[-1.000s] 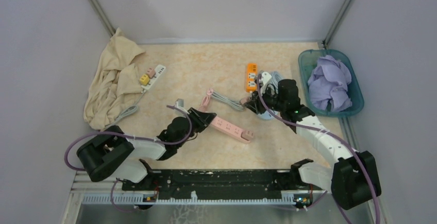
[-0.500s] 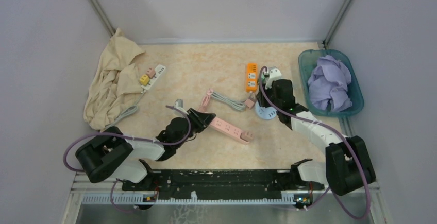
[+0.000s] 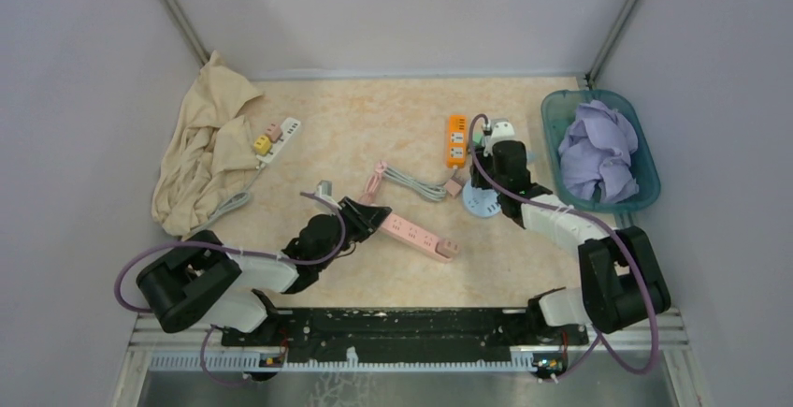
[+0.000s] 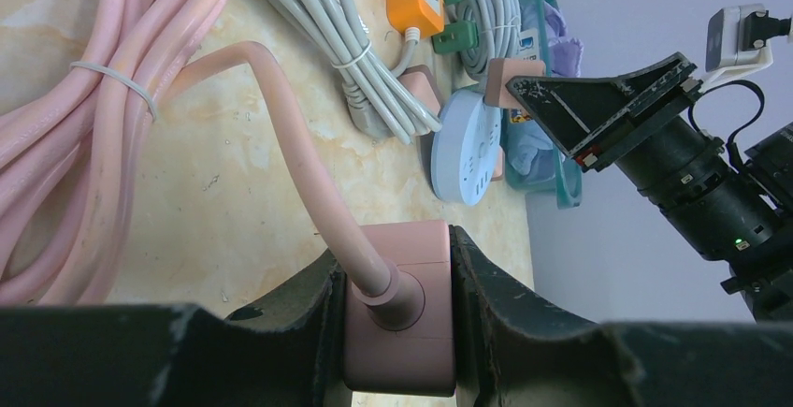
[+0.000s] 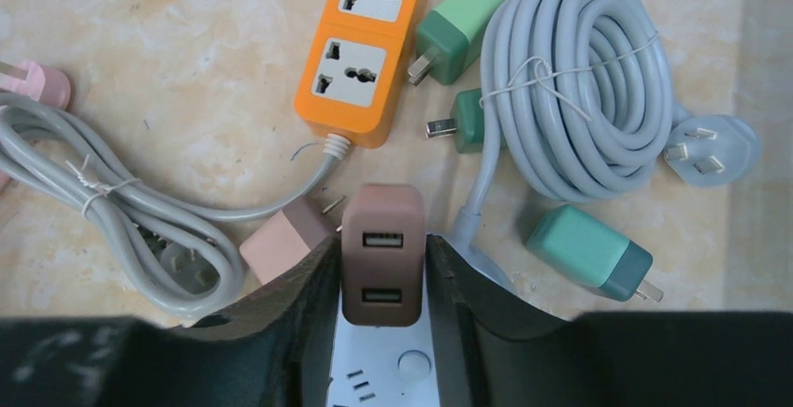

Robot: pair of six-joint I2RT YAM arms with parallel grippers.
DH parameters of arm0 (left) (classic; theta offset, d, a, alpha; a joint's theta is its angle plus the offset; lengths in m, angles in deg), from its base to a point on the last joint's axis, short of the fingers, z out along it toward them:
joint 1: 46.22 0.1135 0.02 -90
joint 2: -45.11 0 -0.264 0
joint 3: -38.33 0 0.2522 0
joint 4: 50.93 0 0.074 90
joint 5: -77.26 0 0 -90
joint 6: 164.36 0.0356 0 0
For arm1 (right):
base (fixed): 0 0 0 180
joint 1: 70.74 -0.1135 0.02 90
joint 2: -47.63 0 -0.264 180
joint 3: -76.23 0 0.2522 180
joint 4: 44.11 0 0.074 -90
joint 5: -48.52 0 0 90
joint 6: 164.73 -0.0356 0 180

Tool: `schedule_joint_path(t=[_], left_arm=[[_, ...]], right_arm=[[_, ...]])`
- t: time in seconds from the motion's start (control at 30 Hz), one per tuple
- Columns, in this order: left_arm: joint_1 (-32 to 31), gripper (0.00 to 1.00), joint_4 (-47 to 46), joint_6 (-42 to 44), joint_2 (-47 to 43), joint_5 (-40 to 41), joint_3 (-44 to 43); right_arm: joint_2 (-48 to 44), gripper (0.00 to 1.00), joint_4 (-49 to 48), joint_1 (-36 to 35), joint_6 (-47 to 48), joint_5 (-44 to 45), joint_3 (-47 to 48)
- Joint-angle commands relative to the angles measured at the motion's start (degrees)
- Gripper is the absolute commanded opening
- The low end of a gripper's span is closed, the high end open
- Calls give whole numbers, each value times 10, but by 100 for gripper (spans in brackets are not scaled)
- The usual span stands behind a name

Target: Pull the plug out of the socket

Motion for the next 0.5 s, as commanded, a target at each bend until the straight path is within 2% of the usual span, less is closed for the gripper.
schedule_joint_path(t=[0.0,0.23,0.47], left_arm=[[2,0,102,78,19,-1,29],[2,0,98,77,20,-7,31],[2,0,95,78,18,-10,32]], right_arm=[[-1,43,-42,5,-14,24,28],[2,49,-40,6,-15,22,29],[-4,41,-43,8,-15,17,26]])
